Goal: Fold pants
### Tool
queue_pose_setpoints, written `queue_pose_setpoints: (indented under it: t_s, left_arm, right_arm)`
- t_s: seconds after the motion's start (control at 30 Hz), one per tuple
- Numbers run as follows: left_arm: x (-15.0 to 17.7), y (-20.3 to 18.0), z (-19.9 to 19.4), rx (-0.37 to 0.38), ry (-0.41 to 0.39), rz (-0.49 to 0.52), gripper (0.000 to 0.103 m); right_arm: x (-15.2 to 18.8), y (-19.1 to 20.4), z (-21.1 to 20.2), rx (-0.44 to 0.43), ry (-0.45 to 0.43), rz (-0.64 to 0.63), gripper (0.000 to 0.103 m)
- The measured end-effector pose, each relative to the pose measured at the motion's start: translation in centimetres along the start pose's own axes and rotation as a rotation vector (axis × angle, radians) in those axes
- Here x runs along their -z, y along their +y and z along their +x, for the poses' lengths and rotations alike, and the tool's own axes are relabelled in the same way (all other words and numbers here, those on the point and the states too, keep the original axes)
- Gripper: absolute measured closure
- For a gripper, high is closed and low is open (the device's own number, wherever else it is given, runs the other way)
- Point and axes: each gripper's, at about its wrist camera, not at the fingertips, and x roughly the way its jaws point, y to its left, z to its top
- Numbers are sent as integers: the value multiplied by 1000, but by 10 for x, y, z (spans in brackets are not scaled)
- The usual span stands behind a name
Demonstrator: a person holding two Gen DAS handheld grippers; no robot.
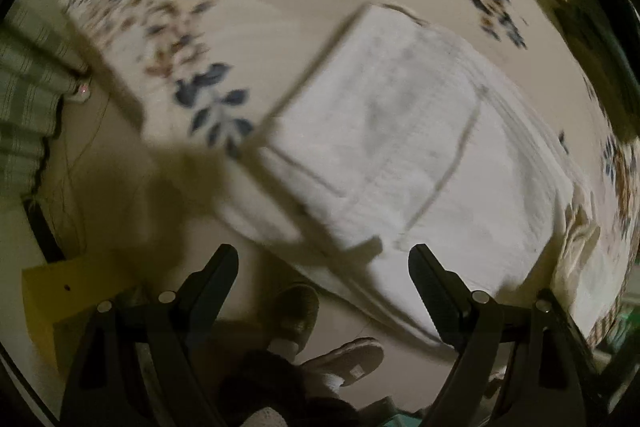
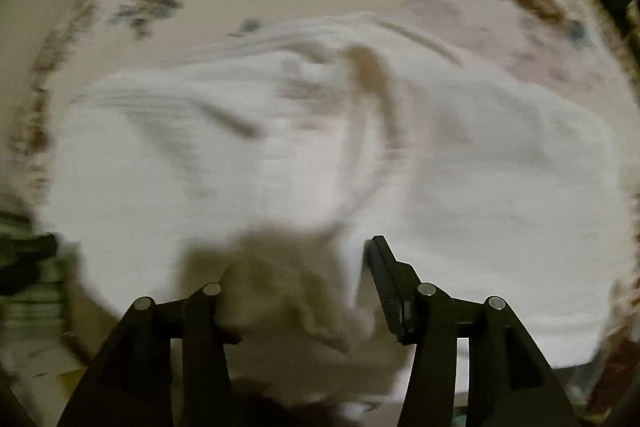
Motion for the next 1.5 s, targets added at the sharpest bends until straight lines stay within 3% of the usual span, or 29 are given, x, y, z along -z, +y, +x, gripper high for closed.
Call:
queue_pose_setpoints:
  t_s: [0.07,0.13,0.2,0.23,0.27,0.37,0.47,0.53,0.77,0.83,0.87,0.9,1.23,1.37,1.5]
  left_arm:
    - [-13,24,0,22,-4,-37,16]
    - [-15,35,4,47,-9,-76,16]
    - [-15,40,10,81,-11,-118,16]
    - [-20,31,20,93,-13,-141,16]
    - [-19,37,22,108,-20,-168,16]
    - [-25,36,31,159,-43,-253,16]
    - [-29,34,45,251,-50,-321,18]
    - [-28,35,51,317,-47,-354,40]
    - [-14,33,60,340,-71,-437,41]
    - [-8,31,57,333,-106,-447,59]
    - [-10,26,57,337,-128,-441,72]
    - [-11,22,52,335,-153,-420,76]
    - [19,-39,-59,290,-404,-183,80]
    - [35,-88,-103,299,-493,-35,81]
    - [64,-157,-142,357,-553,152,81]
  right_arm:
    - [2,-7,-18,-87,-51,77,46]
    - [6,-18,-24,-68,-82,140,44]
    - [11,-28,-3,5,14,168,43]
    - [15,-37,17,-16,112,205,43]
    - [22,-47,27,-64,152,268,42]
    - [25,-60,21,-118,122,317,43]
    - [29,-73,9,-95,91,344,43]
    - [23,-83,0,-66,72,367,43]
    - [2,-106,-12,-29,49,400,43]
    - [2,-111,-15,-27,45,408,43]
    - [2,-113,-16,-26,42,411,43]
    - [2,-114,-18,-26,35,415,43]
    - [7,-142,-47,-37,-16,433,43]
    - [19,-172,-70,-41,-52,474,43]
    - [36,-209,-97,-31,-93,544,43]
